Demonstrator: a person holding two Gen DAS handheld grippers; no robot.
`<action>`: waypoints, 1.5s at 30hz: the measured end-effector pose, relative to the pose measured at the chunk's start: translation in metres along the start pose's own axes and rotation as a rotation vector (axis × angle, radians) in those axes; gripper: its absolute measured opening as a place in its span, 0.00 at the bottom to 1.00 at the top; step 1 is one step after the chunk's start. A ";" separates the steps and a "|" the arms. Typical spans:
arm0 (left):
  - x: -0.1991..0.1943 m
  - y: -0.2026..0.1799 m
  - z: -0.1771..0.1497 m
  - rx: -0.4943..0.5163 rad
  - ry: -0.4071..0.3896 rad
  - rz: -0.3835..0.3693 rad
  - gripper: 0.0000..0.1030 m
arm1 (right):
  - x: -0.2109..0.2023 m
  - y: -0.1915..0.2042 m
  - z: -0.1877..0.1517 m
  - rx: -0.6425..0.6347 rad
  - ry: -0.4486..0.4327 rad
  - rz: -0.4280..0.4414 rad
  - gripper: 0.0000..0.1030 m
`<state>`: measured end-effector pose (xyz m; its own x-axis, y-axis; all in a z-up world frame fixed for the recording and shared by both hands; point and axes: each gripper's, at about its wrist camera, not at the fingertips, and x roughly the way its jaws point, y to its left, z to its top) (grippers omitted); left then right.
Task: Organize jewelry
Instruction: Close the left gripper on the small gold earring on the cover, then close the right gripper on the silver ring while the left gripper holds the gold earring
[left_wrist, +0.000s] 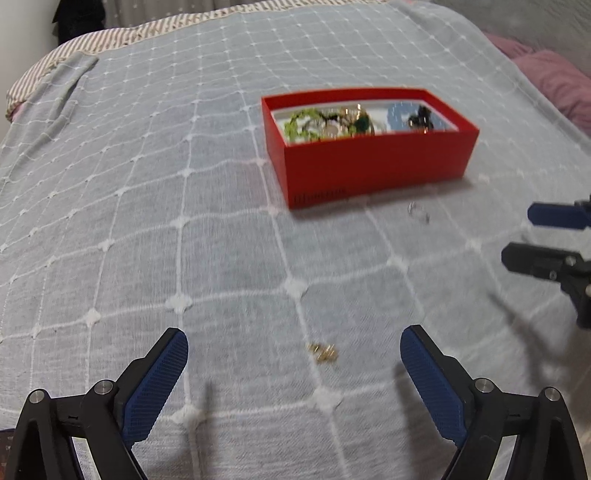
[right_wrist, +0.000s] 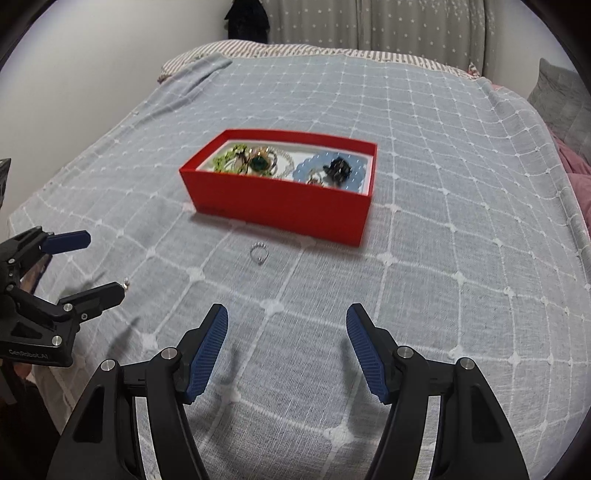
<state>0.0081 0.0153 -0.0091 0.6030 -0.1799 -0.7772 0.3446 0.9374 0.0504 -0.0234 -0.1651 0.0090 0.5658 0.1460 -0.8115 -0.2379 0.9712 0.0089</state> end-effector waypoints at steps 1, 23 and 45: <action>0.001 0.002 -0.004 0.006 0.001 -0.003 0.93 | 0.002 0.000 -0.002 -0.003 0.006 -0.002 0.67; 0.008 0.018 -0.026 0.021 -0.015 -0.240 0.62 | 0.028 0.012 -0.013 -0.087 0.015 -0.036 0.76; 0.013 0.004 -0.013 0.032 0.008 -0.207 0.06 | 0.031 0.014 -0.007 -0.079 0.013 -0.044 0.78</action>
<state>0.0082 0.0204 -0.0270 0.5114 -0.3653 -0.7778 0.4833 0.8707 -0.0911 -0.0144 -0.1480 -0.0200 0.5667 0.1010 -0.8177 -0.2748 0.9588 -0.0721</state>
